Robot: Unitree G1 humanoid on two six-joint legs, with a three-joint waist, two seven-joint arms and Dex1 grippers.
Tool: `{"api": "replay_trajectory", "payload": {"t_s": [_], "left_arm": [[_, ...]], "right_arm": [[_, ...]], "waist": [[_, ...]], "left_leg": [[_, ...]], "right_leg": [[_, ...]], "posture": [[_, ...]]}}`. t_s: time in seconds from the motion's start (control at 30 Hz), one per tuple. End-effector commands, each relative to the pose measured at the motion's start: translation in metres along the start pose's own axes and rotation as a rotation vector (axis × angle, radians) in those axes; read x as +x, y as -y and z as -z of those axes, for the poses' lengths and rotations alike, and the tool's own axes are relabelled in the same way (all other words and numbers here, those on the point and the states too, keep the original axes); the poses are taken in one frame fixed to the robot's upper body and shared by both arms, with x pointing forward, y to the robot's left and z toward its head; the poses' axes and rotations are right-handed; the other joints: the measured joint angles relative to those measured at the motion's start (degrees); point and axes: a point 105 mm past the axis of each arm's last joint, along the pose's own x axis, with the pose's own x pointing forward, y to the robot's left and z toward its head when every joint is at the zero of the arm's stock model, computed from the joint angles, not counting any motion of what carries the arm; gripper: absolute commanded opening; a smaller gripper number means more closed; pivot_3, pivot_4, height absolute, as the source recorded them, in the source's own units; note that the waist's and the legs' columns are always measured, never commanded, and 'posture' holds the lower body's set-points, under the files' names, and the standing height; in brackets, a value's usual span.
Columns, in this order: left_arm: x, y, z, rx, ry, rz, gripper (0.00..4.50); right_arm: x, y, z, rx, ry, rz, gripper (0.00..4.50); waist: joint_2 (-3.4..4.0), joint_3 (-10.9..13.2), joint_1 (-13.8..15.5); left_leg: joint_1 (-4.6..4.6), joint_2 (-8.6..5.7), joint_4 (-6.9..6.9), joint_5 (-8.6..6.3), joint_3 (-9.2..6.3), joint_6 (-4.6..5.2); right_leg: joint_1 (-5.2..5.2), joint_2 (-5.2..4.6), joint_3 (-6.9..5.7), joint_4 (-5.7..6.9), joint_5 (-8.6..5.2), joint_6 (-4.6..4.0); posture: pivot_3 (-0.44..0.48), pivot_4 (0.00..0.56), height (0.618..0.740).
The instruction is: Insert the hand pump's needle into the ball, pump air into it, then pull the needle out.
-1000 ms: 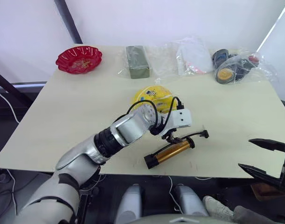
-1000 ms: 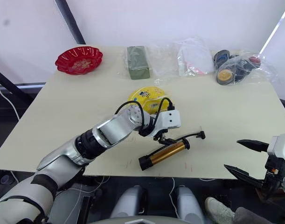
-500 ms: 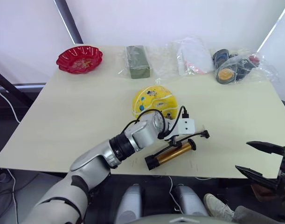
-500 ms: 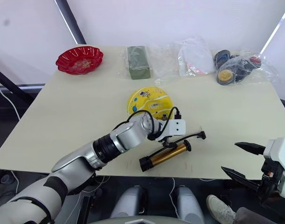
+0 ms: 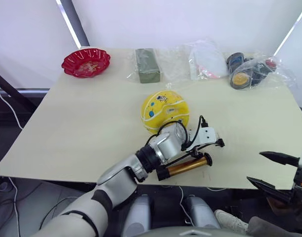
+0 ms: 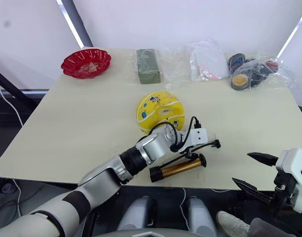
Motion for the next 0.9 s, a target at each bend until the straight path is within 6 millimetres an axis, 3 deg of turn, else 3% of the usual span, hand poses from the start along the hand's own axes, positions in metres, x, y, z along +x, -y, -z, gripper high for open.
{"api": "replay_trajectory", "payload": {"t_s": [0.03, 0.1, 0.2, 0.4, 0.6, 0.9], "left_arm": [[0.004, -0.008, -0.011, 0.006, 0.019, -0.042, 3.74], [0.007, -0.01, -0.011, 0.006, 0.013, -0.052, 3.74], [0.011, -0.01, -0.013, -0.017, 0.025, -0.042, 2.96], [0.004, -0.01, -0.011, -0.085, 0.047, -0.013, 0.05], [-0.026, -0.01, -0.027, -0.157, 0.202, 0.015, 0.05], [-0.067, -0.006, -0.04, -0.105, 0.465, -0.012, 0.05]], "right_arm": [[-0.002, -0.002, -0.001, 0.003, -0.01, 0.018, 4.5], [-0.001, -0.002, -0.001, 0.004, -0.012, 0.023, 4.5], [0.0, -0.002, -0.001, 0.007, -0.015, 0.034, 4.5], [0.005, 0.002, 0.001, 0.039, -0.017, 0.071, 4.5], [0.026, 0.011, 0.004, 0.07, -0.012, 0.175, 4.5], [0.052, 0.031, -0.021, 0.446, 0.209, 0.172, 4.5]], "waist": [[0.0, 0.0, 0.02], [0.0, 0.0, -0.02], [0.01, -0.01, -0.01], [0.01, -0.01, -0.32], [0.15, -0.02, -0.53], [0.19, -0.03, -0.17]], "left_leg": [[0.0, -0.02, 0.01, 0.0, -0.03, 0.0], [-0.02, -0.04, 0.03, 0.0, -0.07, 0.0], [-0.01, -0.05, 0.05, 0.0, -0.09, 0.0], [-0.02, -0.04, 0.07, 0.0, -0.11, 0.0], [-0.03, 0.04, 0.07, 0.0, -0.15, 0.0], [-0.03, 0.13, 0.08, 0.0, -0.11, 0.0]], "right_leg": [[0.01, -0.01, -0.01, 0.0, -0.01, -0.01], [0.01, 0.0, 0.0, 0.0, -0.01, -0.01], [0.03, -0.01, -0.01, 0.0, -0.01, 0.0], [0.02, 0.0, -0.01, 0.02, -0.01, 0.0], [-0.01, 0.02, -0.06, 0.11, -0.01, -0.01], [0.02, -0.04, 0.0, 0.11, 0.14, -0.21]], "posture": [[0.0, 0.15, 0.74], [0.0, 0.15, 0.74], [0.0, 0.15, 0.74], [0.0, 0.15, 0.74], [0.0, 0.15, 0.74], [0.0, 0.15, 0.74]]}}
